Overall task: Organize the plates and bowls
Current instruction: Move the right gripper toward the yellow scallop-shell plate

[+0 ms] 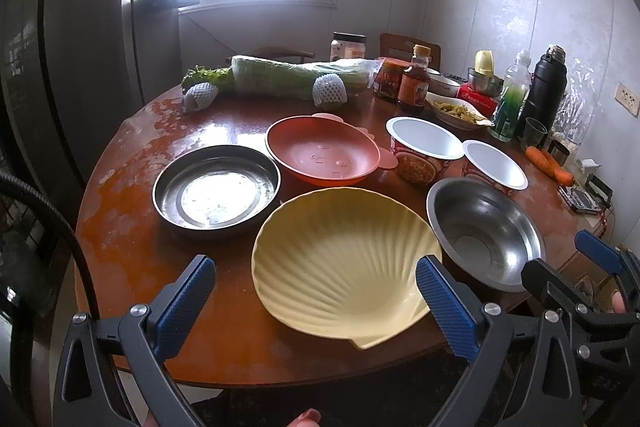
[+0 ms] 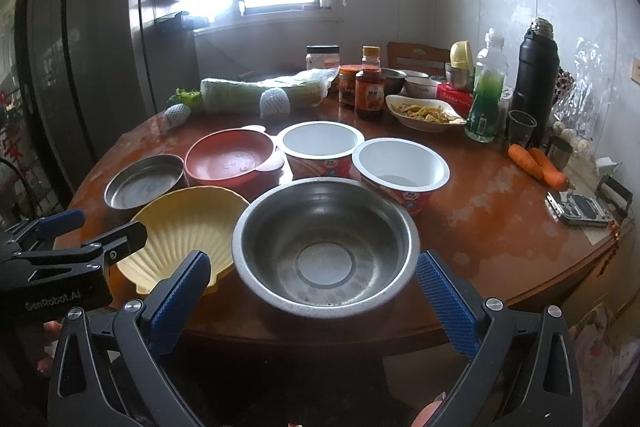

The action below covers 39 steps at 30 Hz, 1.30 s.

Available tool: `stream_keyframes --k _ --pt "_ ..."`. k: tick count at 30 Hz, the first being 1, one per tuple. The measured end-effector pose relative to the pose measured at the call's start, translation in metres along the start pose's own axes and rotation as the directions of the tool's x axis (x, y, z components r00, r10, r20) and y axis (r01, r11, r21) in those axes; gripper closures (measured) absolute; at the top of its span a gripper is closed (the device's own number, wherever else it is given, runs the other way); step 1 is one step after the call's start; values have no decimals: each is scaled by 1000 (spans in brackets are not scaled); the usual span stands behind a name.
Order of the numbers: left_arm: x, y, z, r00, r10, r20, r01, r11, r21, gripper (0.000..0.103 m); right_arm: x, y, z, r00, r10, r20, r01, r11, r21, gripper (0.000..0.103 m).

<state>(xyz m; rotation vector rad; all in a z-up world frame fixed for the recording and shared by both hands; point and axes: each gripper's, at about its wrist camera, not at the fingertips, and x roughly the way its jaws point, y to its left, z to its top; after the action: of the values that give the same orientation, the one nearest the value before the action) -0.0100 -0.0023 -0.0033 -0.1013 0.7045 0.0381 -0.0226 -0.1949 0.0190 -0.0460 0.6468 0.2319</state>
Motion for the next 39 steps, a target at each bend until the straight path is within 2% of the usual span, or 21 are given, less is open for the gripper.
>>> stream_keyframes --k 30,39 --pt "-5 0 2 1000 -1 -2 1 1000 1 2 -3 -2 2 1000 -6 0 6 1000 0 0" --pt "-3 16 3 1000 6 -11 -7 1000 -29 2 3 8 6 999 38 -7 -38 999 -29 0"
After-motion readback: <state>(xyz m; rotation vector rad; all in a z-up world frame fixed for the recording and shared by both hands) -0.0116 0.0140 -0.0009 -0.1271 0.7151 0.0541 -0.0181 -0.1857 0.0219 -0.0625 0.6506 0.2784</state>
